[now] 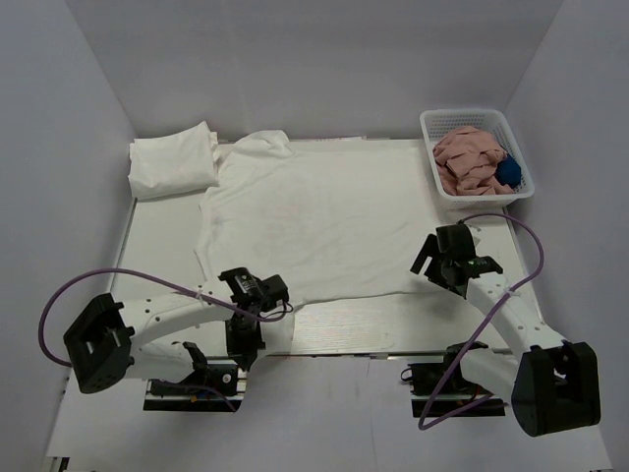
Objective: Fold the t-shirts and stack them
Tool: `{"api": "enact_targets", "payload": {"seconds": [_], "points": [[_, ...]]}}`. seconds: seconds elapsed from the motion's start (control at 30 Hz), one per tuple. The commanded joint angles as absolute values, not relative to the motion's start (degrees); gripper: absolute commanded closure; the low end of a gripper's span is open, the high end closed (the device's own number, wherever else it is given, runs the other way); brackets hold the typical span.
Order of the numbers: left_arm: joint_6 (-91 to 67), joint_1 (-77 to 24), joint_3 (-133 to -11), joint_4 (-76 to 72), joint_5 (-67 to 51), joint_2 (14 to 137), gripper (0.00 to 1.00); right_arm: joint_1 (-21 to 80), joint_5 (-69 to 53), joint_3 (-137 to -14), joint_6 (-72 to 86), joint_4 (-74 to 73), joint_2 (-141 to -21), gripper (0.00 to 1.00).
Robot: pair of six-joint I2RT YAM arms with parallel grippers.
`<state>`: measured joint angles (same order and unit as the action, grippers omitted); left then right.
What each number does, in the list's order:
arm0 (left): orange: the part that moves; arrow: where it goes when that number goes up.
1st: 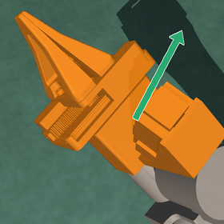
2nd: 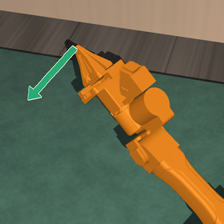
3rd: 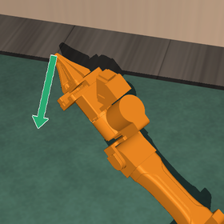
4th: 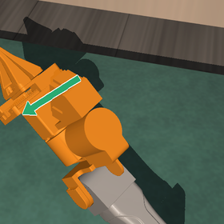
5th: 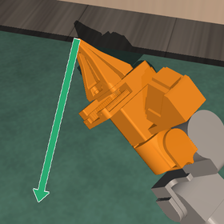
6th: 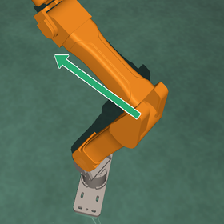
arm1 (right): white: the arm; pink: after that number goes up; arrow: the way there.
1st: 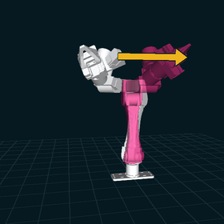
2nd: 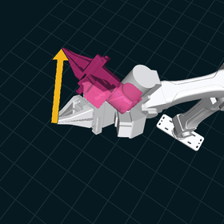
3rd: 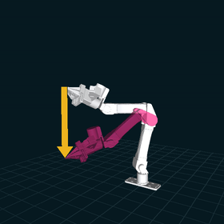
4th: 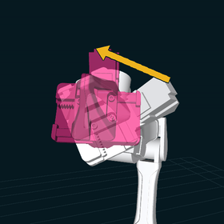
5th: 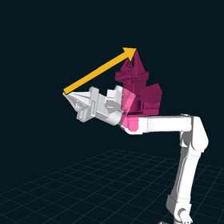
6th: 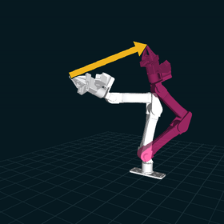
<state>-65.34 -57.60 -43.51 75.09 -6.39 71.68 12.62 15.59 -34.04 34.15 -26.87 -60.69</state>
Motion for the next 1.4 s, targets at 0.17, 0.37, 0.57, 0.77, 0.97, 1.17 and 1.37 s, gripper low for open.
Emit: {"api": "enact_targets", "payload": {"seconds": [0.17,0.37,0.57,0.77,0.97,1.17,1.37], "points": [[-74.08,-57.13,-48.85,80.6,2.45,65.48,1.0,9.67,15.65,-32.44,34.98,-21.91,-60.82,0.09],[-76.73,-57.13,-52.82,73.31,12.64,60.91,1.0,9.23,11.69,-31.38,35.07,-17.41,-64.85,0.13],[-77.86,-57.13,-52.82,71.28,14.5,58.27,1.0,8.44,13.53,-30.85,36.12,-15.73,-67.5,0.14],[-78.4,-57.13,-51.06,70.05,15.03,54.15,1.0,7.03,13.63,-29.71,36.91,-14.86,-70.93,0.21],[-79.01,-57.13,-50.54,69.53,16.17,53.61,1.0,5.89,12.31,-28.57,36.65,-13.02,-72.42,0.36],[-79.01,-57.13,-51.23,68.82,18.28,55.1,1.0,5.89,12.21,-31.11,34.29,-15.64,-71.81,0.24],[-78.49,-57.13,-51.24,68.82,18.28,57.04,1.0,5.54,13.18,-33.31,33.05,-19.77,-67.07,0.18]]}}
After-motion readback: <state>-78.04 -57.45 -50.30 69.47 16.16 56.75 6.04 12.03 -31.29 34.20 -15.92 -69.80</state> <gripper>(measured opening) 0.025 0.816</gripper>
